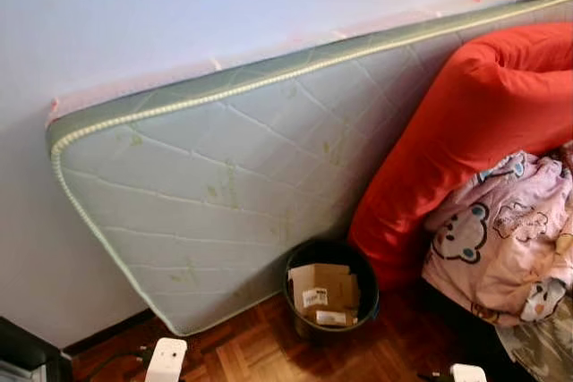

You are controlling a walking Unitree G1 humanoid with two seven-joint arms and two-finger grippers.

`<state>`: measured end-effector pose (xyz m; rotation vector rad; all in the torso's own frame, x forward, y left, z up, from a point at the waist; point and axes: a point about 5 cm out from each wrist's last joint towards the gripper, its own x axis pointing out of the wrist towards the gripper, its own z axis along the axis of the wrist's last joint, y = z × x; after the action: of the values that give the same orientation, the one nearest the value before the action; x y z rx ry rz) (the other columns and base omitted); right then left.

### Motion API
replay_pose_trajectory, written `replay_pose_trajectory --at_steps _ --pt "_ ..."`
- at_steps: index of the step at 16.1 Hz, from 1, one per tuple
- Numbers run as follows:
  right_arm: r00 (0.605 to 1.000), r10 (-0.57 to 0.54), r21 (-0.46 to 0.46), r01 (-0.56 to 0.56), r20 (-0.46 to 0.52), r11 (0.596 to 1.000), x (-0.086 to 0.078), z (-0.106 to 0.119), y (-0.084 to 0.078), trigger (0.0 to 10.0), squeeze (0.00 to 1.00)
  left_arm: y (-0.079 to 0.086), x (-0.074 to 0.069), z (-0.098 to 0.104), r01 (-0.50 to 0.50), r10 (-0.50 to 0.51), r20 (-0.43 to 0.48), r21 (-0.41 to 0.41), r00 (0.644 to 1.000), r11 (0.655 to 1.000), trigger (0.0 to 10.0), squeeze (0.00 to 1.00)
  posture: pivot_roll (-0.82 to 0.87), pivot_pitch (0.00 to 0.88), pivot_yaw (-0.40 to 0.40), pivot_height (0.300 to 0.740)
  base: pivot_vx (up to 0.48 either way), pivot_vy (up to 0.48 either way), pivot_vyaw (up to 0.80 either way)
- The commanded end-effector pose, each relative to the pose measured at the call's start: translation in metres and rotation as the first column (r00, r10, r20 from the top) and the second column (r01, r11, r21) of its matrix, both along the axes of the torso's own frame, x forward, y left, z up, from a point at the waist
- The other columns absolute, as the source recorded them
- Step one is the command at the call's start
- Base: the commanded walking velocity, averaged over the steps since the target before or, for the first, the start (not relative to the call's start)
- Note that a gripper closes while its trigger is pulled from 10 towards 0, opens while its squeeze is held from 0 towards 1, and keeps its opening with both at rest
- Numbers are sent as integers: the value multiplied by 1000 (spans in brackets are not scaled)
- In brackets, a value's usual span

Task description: Clean up the room

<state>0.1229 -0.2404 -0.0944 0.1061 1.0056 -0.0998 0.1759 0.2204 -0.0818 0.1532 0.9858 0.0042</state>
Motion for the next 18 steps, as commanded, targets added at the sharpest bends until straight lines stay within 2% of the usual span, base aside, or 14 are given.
replay_pose_trajectory --at_steps 1,2,6,14,18 --pt "1000 -18 -3 18 -1 1000 -2 0 -3 10000 0 -1 0 0 7 -7 -4 1 1000 1000 10000 0 -66 0 -28 740 0 0 0" --pt "1000 -17 -1 17 -5 1000 -2 0 -2 10000 0 -1 0 0 6 -6 -4 1 1000 1000 10000 0 -65 0 -28 740 0 0 0" --pt "1000 -15 -2 15 -7 1000 -2 0 -3 10000 0 -1 0 0 8 -8 -5 3 1000 1000 10000 0 -66 0 -27 740 0 0 -758" --pt "1000 -25 1 25 1 1000 -2 0 -2 10000 0 -1 0 0 10 -10 -4 3 1000 1000 10000 0 -65 0 -28 740 0 0 0" --pt "1000 -16 -1 16 -5 1000 -2 0 -3 10000 0 -1 0 0 9 -9 -4 3 1000 1000 10000 0 -62 0 -29 740 0 0 -773"
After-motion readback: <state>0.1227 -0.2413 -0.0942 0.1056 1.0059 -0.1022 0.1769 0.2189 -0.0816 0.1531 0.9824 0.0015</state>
